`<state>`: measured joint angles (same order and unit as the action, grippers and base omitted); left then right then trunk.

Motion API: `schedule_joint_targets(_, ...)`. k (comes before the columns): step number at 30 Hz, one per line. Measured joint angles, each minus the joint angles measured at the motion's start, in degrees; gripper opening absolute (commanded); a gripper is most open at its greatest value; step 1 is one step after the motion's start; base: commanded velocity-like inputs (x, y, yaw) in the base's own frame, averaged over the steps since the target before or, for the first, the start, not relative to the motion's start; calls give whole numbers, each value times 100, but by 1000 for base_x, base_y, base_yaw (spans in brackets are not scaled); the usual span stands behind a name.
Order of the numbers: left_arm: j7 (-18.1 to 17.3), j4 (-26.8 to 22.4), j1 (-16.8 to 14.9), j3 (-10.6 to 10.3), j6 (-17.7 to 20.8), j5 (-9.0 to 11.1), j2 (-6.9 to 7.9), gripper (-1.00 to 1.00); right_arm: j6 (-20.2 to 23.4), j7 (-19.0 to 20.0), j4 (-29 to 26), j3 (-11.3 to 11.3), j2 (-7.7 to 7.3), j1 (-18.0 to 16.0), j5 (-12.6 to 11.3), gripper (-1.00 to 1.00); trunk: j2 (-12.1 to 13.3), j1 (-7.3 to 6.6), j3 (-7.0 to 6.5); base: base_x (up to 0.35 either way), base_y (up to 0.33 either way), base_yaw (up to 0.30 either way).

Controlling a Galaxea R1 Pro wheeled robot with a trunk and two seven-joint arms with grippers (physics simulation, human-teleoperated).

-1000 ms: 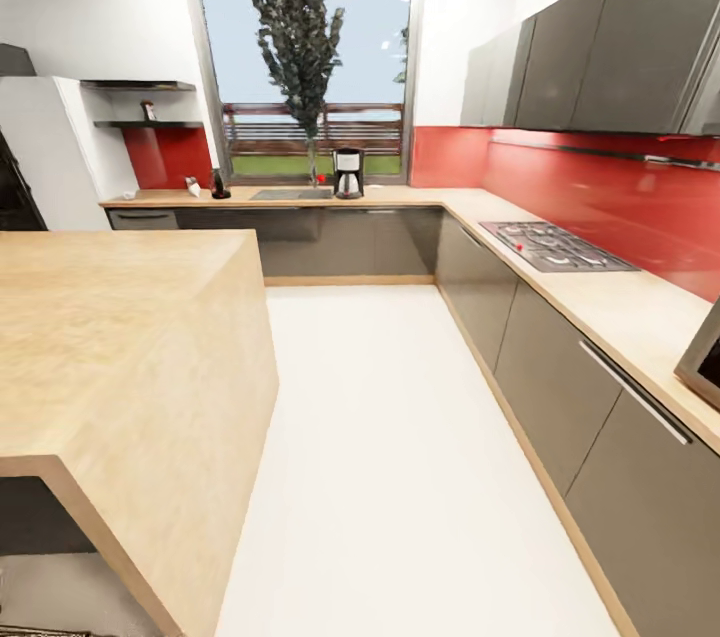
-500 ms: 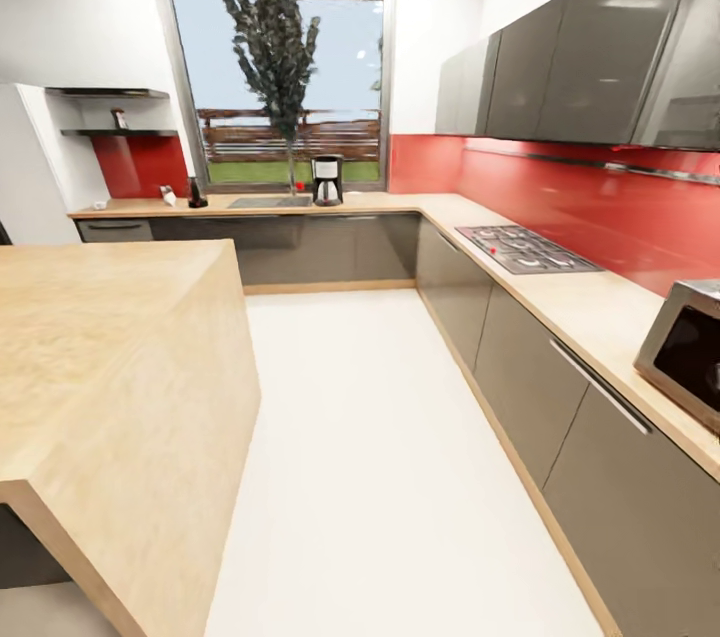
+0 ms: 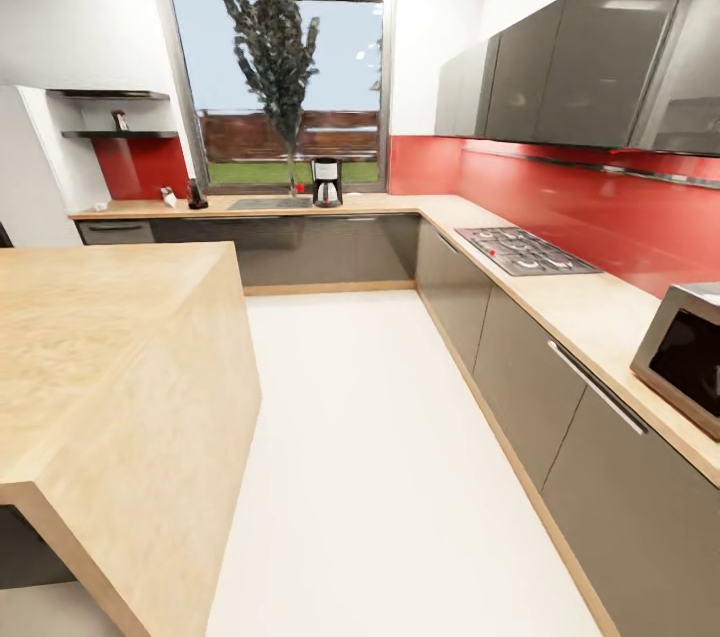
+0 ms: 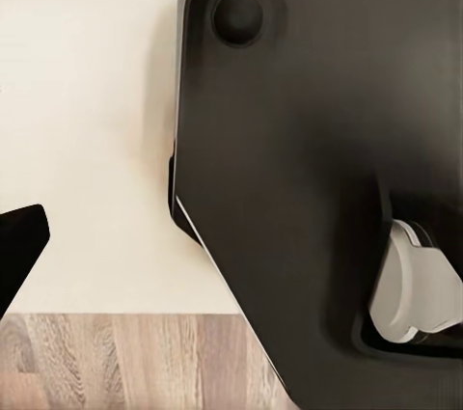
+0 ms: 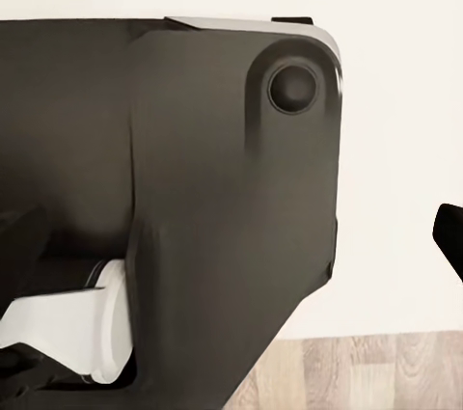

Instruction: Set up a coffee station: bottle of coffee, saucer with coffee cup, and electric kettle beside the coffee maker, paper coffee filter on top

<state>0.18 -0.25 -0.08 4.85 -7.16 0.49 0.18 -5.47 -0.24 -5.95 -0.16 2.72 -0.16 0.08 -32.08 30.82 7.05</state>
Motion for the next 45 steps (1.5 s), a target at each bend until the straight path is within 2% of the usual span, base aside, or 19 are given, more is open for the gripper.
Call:
schedule_joint_targets(7,0,0,0,-1,0,0,0,100,0,0,-1,0,0,0,0,100,282,-154,-126,0,0,-5)
schedule_joint_targets(16,0,-12,-24,-9,-8,0,-9,100,0,0,-1,0,0,0,0,100,644,-352,-290,0,0,-173)
schedule_joint_targets(19,-7,-31,-114,-17,-19,-14,-7,100,3,0,-140,0,-20,0,4,100,765,-418,-345,0,0,-17)
schedule_joint_targets(22,-23,-327,-326,-55,-20,-62,7,100,8,0,-272,-1,-101,0,7,100,886,-484,-399,0,0,-4)
schedule_joint_targets(24,-27,-739,-388,-64,-12,-73,30,100,7,0,-543,-2,-213,-1,13,100,928,-507,-418,0,0,-1)
schedule_joint_targets(25,-28,-1103,-418,-58,-3,-73,29,100,7,0,-938,-4,-332,-4,13,100,928,-506,-420,0,0,0)
schedule_joint_targets(27,-20,-1426,-446,-44,-3,-61,19,100,6,0,-1444,-5,-445,-2,6,100,928,-507,-418,0,0,0)
schedule_joint_targets(30,-13,-1698,-635,-31,-10,-25,-11,100,1,-3,-2207,-18,-516,-3,-3,100,928,-507,-419,0,0,0)
schedule_joint_targets(32,-11,-1769,-901,-26,-6,-11,-26,100,-43,-3,-2650,-22,-529,-6,-11,100,929,-507,-419,0,0,0)
schedule_joint_targets(33,-13,-1781,-1101,-25,13,-5,-31,100,-237,-1,-2803,-24,-528,-8,-18,100,929,-507,-419,0,0,0)
schedule_joint_targets(35,-45,-1766,-1327,-27,57,-7,-35,100,-524,0,-2899,-25,-527,-11,-22,100,929,-507,-419,0,0,0)
schedule_joint_targets(38,-45,-1779,-1478,-31,61,-26,-32,100,-670,0,-3001,-26,-527,-15,-22,100,929,-507,-418,0,0,0)
schedule_joint_targets(45,-84,-1754,-1431,-62,-8,-54,20,100,-719,1,-2990,-13,-533,-16,11,100,929,-507,-418,7,0,0)
